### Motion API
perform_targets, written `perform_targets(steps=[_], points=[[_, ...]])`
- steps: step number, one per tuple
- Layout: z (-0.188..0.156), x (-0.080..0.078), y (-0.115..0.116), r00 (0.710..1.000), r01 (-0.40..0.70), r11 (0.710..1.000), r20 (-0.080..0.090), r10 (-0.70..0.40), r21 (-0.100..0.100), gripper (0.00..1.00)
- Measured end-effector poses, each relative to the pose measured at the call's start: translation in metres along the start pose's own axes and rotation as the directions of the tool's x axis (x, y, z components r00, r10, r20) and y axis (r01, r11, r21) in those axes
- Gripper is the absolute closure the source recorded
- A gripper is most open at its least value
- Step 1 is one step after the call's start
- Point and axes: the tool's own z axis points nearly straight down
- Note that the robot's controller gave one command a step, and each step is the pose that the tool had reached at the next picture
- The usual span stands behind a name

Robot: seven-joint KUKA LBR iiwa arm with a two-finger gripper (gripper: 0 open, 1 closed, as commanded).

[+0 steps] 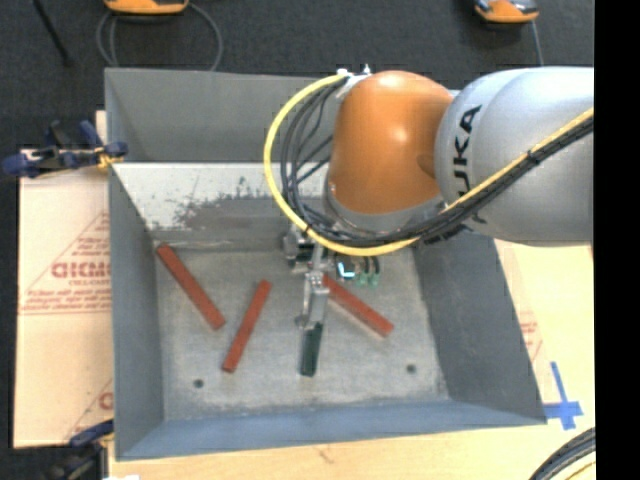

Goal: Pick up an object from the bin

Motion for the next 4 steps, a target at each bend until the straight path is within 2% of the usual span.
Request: perform_targets(steps=[1, 2, 3, 4], points=[[0.100, 0.020, -0.028, 0.996, 0.095, 0.996, -0.002, -0.095, 0.002, 0.00], [0.153, 0.026, -0.105, 0.993, 0.115, 0.993, 0.006, -0.115, 0.004, 0.00], [0.150, -0.011, -0.058, 0.988, -0.155, 0.988, 0.010, 0.155, -0.003, 0.00], [0.149, -0.011, -0.060, 0.987, -0.158, 0.987, 0.012, 0.158, -0.002, 1.00]])
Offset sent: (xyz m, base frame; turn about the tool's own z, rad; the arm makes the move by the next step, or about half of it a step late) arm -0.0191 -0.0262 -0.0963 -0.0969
